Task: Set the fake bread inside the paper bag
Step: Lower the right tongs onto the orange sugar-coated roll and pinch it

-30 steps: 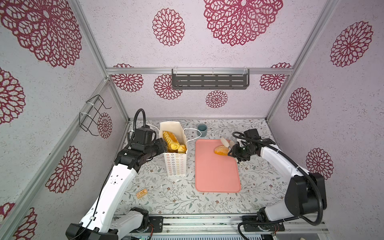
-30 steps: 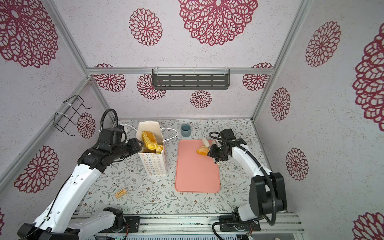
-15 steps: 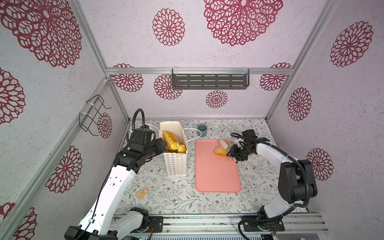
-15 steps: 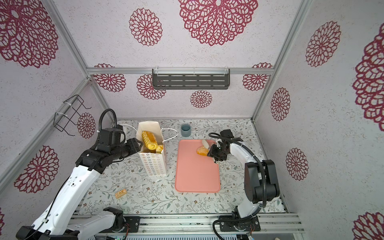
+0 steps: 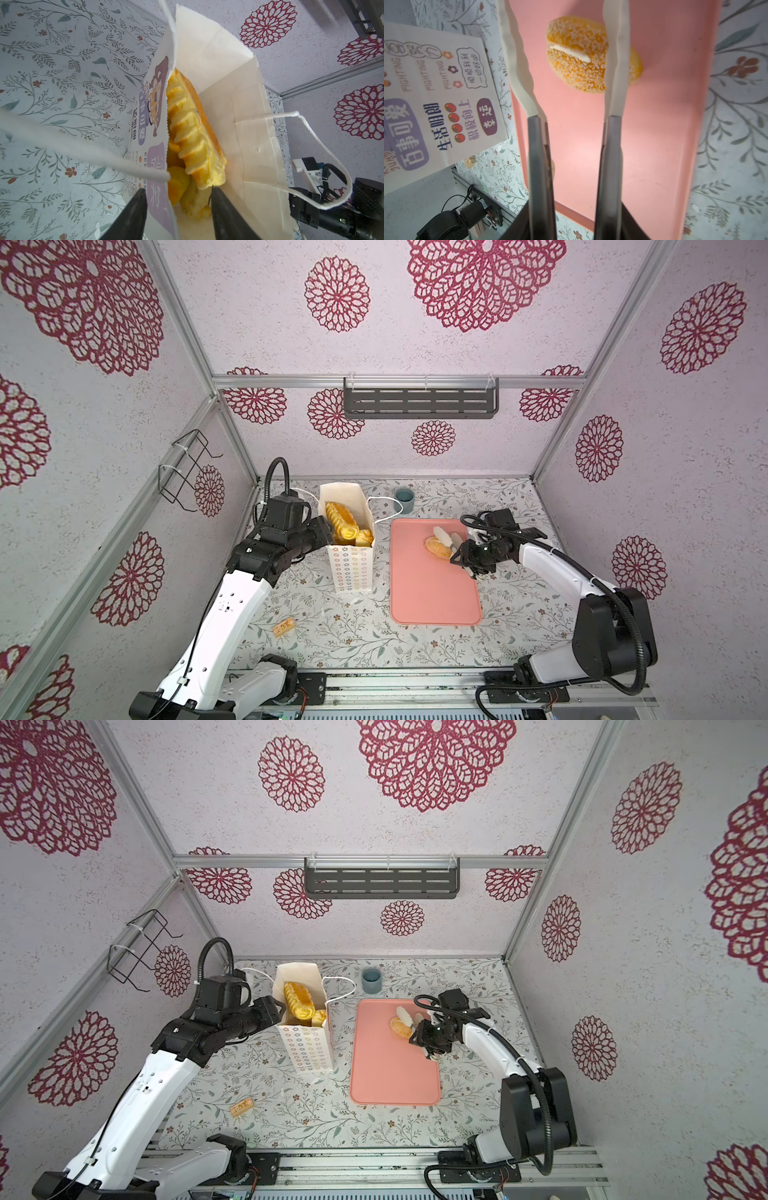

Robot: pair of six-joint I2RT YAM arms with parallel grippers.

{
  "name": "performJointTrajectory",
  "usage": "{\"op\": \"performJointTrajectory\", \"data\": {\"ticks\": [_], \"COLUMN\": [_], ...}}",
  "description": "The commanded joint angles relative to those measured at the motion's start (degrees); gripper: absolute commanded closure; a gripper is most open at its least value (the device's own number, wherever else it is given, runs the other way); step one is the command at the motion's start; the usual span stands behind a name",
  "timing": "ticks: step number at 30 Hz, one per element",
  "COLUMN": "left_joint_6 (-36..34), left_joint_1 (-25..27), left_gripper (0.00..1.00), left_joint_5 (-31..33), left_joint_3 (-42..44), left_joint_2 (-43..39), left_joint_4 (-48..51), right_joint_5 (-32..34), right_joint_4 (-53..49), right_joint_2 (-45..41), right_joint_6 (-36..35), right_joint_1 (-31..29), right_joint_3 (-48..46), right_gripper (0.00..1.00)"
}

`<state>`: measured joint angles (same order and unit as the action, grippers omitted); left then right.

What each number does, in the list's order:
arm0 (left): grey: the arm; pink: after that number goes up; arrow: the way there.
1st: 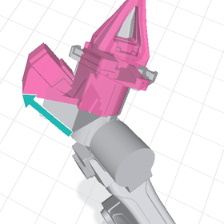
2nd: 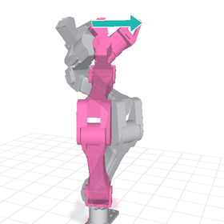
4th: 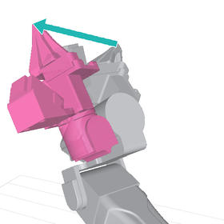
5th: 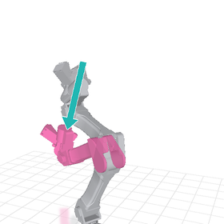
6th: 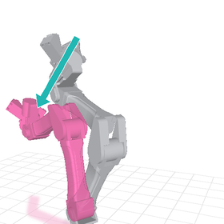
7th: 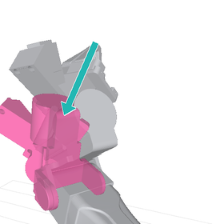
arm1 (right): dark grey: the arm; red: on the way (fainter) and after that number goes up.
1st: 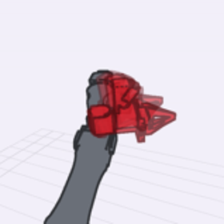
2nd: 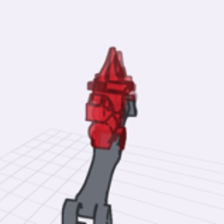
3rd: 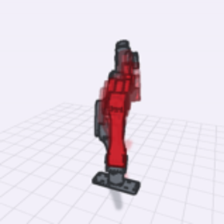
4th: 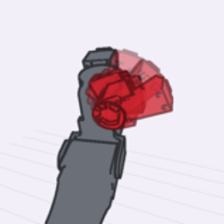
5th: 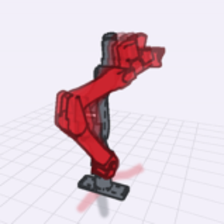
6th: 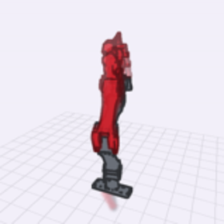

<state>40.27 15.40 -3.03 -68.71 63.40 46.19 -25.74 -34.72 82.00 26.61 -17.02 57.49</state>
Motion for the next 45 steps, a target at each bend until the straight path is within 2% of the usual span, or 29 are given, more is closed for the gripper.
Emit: {"op": "performJointTrajectory", "data": {"ticks": [1,14,22,28,34,45], "left_joint_6": [-0.6,-0.4,-0.5,-0.5,-0.5,-0.8], "left_joint_1": [-0.6,-0.6,-0.7,-0.7,-0.7,-0.8], "left_gripper": [0.47,0.47,0.47,0.47,0.48,0.47], "left_joint_5": [0.2,0.2,0.0,-0.6,-1.1,-0.8], "left_joint_3": [0.2,0.9,1.1,0.8,0.4,0.3], "left_joint_2": [0.2,-0.4,-0.3,0.4,0.8,1.0], "left_joint_4": [-0.6,-0.7,-0.9,-1.5,-1.8,-1.9], "right_joint_5": [-0.1,1.7,2.1,5.0,8.8,9.9], "right_joint_4": [-1.9,-5.1,-6.8,-9.5,-11.6,-11.9], "right_joint_2": [-2.4,-4.2,-11.6,-16.3,-14.5,-11.1], "right_joint_6": [1.1,1.2,4.0,4.1,0.5,-2.8], "right_joint_1": [-2.7,-5.1,-5.2,-5.1,-5.0,-5.6], "right_joint_3": [0.2,1.8,-1.7,-3.9,-6.3,-8.7], "right_gripper": [0.53,0.53,0.53,0.52,0.51,0.48]}}
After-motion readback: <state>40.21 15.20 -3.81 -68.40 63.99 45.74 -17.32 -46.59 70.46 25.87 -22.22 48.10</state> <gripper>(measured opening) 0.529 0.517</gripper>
